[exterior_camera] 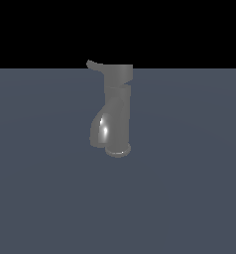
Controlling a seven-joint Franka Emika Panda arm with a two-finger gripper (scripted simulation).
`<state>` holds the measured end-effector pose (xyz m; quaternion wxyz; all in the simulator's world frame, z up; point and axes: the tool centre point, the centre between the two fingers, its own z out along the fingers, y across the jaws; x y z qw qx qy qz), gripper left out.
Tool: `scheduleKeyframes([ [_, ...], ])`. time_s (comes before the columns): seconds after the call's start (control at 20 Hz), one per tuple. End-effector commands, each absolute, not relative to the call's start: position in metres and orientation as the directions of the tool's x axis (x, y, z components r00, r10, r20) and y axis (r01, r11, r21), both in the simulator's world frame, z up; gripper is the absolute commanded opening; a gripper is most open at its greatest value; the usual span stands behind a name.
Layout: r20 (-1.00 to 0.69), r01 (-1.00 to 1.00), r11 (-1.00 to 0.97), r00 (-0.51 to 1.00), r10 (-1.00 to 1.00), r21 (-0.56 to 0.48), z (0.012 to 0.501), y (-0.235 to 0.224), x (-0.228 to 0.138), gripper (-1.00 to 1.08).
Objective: Turn on the faucet by rotating a designated handle.
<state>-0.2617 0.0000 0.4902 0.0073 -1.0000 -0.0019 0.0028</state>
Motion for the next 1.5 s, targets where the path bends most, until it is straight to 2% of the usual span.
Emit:
scheduleKeyframes([
  [0.0,-0.005,0.004,-1.000,1.000,0.004,-0.015,0.490,0.000,-0.262,-1.00],
  [0.4,-0.017,0.033,-0.999,0.999,0.033,-0.027,0.488,0.019,-0.257,-1.00],
  [0.8,-0.018,0.020,-0.999,1.000,0.021,-0.028,0.488,0.020,-0.254,-1.00],
  [1.45,-0.023,-0.165,-0.986,0.986,-0.165,-0.031,0.482,0.023,-0.218,-1.00],
])
